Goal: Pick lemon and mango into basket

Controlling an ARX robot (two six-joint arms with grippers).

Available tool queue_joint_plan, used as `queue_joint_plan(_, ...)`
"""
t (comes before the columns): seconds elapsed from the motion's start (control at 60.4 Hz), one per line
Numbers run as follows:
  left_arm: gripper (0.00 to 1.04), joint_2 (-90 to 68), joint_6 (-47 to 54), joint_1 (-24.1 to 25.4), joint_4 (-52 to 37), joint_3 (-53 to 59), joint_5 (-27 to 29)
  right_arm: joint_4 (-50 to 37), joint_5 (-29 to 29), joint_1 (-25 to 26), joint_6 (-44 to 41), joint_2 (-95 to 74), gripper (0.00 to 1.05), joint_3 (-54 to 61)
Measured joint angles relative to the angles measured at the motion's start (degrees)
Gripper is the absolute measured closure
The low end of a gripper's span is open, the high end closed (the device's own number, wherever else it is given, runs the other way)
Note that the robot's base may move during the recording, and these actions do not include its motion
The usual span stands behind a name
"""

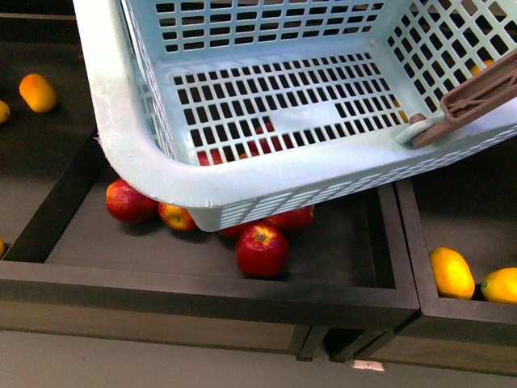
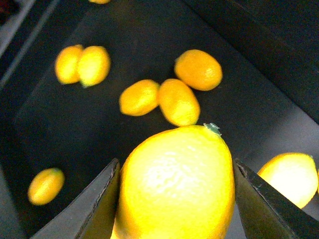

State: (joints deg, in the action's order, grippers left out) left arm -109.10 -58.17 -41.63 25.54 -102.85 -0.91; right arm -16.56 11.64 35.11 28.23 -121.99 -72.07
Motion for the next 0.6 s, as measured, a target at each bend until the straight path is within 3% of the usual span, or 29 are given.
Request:
queue_joint_plan(0.249, 1.00, 0.00, 0.00, 0.00, 0.00, 0.00, 0.02, -2.71, 5.14, -3.02, 0.46, 21.73, 0.48, 14.01)
queue_joint_plan(0.597, 1.00, 0.00, 0.00, 0.00, 0.00, 0.00, 0.13, -5.14, 4.90, -20.35, 2.12, 36.22, 0.49, 18.49)
